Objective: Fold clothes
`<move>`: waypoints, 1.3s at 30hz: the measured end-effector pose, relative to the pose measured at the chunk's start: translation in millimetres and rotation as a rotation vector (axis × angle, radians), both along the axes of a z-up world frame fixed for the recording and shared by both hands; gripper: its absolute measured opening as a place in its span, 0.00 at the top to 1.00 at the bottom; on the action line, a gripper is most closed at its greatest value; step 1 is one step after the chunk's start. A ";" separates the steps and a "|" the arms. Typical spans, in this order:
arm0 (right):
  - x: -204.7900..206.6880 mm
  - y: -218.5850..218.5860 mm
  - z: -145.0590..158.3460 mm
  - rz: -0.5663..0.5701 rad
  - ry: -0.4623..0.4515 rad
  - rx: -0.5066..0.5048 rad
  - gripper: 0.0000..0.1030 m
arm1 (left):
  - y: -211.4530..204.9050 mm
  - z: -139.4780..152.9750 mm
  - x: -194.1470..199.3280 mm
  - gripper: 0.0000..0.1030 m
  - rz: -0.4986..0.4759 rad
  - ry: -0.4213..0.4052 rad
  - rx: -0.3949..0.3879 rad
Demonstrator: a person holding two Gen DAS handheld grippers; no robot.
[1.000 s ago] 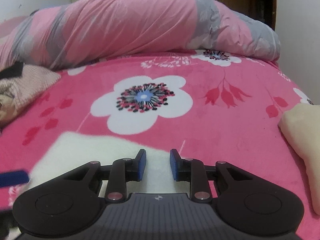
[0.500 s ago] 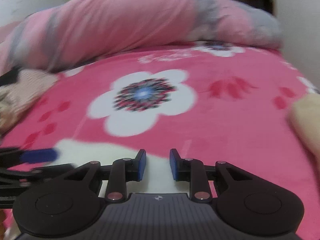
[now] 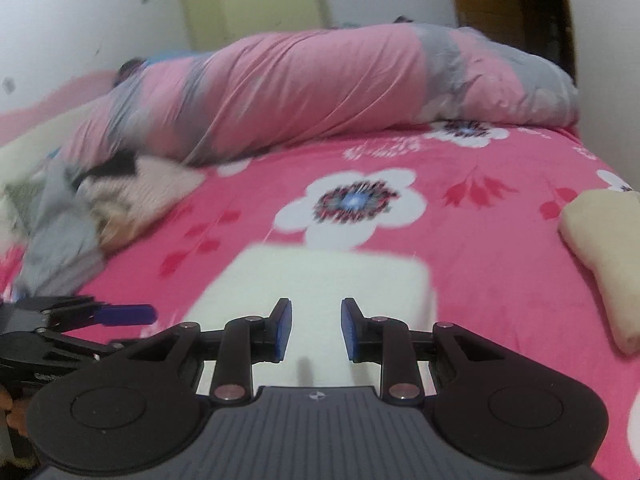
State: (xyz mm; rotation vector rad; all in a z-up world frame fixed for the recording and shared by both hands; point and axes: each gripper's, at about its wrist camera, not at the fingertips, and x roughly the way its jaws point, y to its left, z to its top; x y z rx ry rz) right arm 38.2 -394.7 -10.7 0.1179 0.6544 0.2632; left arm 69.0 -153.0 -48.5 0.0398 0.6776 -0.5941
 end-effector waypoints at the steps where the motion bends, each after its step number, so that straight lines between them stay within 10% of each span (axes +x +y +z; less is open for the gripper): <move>1: -1.9 0.8 -7.8 -0.004 0.024 -0.001 0.72 | -2.9 -5.1 -4.2 0.38 0.006 -0.005 0.004; 39: -100.5 11.8 -36.6 -0.054 0.077 -0.197 0.73 | -18.5 -9.9 -50.6 0.38 0.038 0.069 0.103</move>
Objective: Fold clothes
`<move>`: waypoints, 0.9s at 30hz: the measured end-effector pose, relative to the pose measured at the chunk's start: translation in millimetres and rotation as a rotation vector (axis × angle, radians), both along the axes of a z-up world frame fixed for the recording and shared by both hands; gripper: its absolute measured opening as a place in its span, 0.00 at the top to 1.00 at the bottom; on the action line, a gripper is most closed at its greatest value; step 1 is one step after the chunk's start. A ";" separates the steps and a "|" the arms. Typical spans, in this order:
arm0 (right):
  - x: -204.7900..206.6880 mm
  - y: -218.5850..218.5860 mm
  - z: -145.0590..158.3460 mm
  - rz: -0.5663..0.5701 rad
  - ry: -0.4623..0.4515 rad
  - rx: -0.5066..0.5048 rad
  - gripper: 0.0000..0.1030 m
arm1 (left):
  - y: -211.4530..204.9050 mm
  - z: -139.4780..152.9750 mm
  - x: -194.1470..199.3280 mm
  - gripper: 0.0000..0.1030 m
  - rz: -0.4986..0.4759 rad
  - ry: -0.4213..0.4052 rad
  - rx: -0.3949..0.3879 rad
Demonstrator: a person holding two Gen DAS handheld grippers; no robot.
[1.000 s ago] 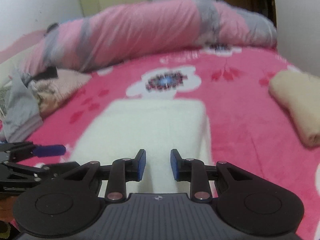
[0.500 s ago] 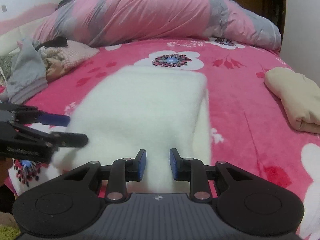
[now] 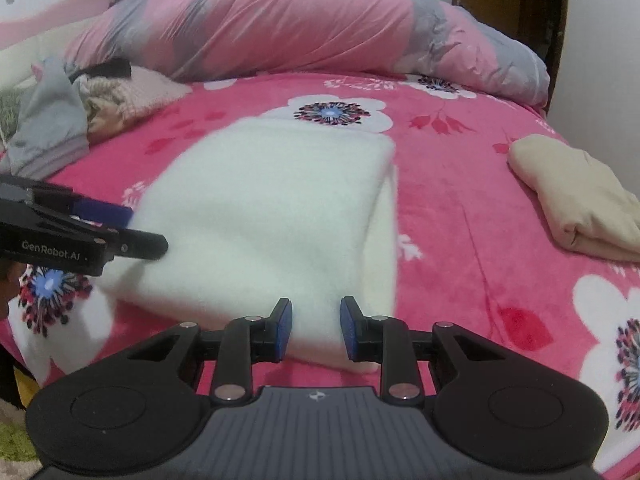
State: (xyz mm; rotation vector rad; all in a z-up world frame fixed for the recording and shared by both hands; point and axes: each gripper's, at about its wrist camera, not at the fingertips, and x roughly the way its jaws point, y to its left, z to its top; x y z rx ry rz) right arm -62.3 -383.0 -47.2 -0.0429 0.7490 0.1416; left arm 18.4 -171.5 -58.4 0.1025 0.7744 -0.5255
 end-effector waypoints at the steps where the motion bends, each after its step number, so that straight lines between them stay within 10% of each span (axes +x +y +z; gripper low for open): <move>1: -0.1 0.3 -0.3 0.000 0.000 -0.002 0.73 | 0.1 0.1 0.2 0.38 0.003 0.004 -0.001; 27: -3.2 0.4 -0.2 -0.002 -0.005 -0.003 0.73 | 0.0 -1.3 -1.4 0.37 0.018 0.014 -0.005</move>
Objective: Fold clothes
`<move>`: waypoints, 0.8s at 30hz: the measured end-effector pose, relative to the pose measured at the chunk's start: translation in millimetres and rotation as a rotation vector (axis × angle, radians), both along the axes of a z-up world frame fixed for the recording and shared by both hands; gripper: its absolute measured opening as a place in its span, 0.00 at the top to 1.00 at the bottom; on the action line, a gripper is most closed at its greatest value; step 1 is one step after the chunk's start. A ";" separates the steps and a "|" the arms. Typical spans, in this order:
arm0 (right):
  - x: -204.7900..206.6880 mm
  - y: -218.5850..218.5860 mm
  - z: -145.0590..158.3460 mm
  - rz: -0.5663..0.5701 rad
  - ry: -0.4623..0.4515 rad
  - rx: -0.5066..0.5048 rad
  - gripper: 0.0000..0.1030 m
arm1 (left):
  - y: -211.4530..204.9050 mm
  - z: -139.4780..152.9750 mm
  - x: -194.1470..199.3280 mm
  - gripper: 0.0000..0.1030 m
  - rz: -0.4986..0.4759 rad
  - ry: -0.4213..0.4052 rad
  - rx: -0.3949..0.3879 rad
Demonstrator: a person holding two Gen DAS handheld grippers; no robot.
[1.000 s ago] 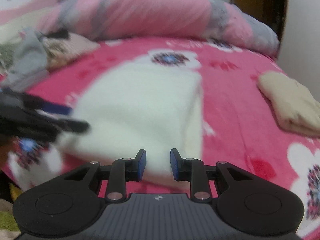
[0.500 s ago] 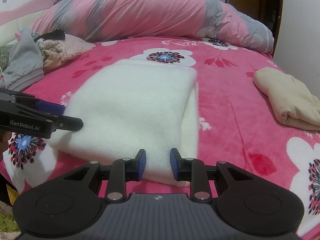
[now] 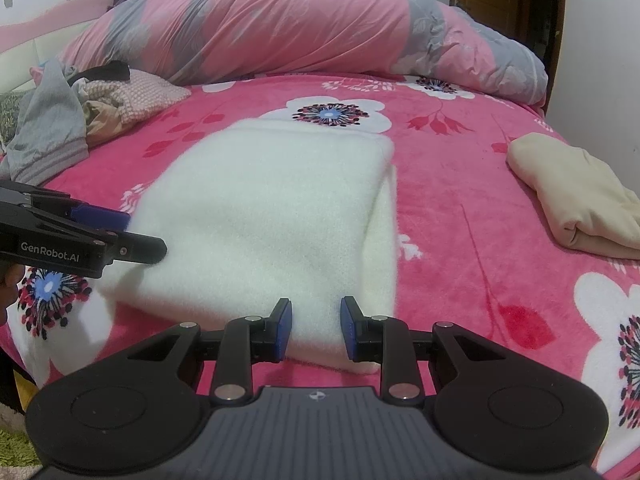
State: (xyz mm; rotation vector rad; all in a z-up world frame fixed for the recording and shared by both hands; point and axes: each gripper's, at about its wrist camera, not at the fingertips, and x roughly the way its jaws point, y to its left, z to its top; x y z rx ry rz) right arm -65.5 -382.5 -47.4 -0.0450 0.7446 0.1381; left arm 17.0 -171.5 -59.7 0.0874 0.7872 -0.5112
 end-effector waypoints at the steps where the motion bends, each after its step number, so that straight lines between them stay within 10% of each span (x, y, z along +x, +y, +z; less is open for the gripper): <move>1: -0.4 0.3 -0.3 -0.001 0.000 0.000 0.73 | 0.0 -0.1 0.1 0.37 0.000 0.000 0.000; 24: -6.1 -25.7 17.6 -0.077 -0.041 0.167 0.57 | 11.1 9.2 3.2 0.34 0.040 0.016 -0.028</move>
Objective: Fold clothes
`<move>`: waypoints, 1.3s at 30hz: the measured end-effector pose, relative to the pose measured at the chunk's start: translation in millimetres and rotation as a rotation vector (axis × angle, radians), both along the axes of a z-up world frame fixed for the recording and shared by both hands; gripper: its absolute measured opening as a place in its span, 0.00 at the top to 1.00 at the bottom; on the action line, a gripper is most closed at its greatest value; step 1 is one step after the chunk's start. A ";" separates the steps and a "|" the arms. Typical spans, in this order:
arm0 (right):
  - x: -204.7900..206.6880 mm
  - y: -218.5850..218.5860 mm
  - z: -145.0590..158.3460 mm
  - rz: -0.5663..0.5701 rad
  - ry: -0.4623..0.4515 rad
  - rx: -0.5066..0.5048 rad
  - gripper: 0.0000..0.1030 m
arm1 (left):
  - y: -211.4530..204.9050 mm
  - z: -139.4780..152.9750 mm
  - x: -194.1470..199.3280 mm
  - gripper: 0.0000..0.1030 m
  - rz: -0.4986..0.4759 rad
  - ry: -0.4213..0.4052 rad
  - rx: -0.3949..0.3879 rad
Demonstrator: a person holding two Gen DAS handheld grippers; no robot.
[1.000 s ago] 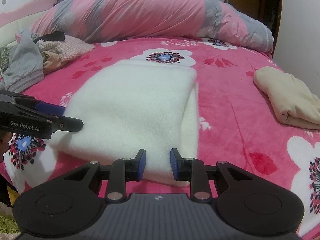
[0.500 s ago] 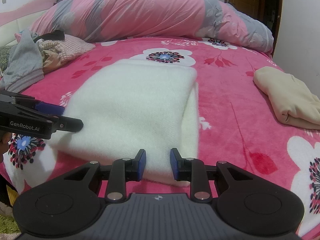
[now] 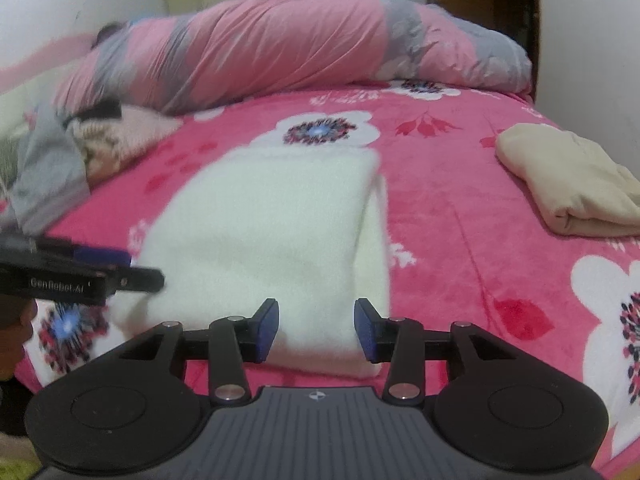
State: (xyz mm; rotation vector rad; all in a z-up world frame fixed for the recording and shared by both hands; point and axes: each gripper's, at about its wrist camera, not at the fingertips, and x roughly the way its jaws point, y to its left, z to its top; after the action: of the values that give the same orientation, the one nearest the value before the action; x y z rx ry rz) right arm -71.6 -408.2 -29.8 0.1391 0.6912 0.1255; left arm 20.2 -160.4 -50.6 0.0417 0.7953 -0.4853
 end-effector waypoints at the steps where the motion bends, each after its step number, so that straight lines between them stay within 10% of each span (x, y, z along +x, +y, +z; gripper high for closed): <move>1: 0.1 -5.0 2.3 -0.011 -0.009 0.030 0.56 | -0.2 1.2 1.6 0.33 0.007 0.000 0.003; 7: 23.4 -40.6 3.3 -0.067 -0.014 0.253 0.29 | -7.1 4.6 10.0 0.29 0.029 0.020 0.027; 19: 94.8 -96.1 -48.3 -0.175 0.171 0.684 0.27 | -28.4 -0.5 4.4 0.26 0.013 0.036 0.076; 39: 134.0 -107.0 -86.5 -0.127 0.250 0.893 0.22 | -35.6 -4.3 5.7 0.23 0.010 0.029 0.109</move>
State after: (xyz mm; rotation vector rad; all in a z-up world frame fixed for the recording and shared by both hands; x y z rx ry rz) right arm 62.4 -515.3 -116.4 1.0676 0.8332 0.2925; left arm 25.9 -196.0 -54.9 0.1322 0.8497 -0.4333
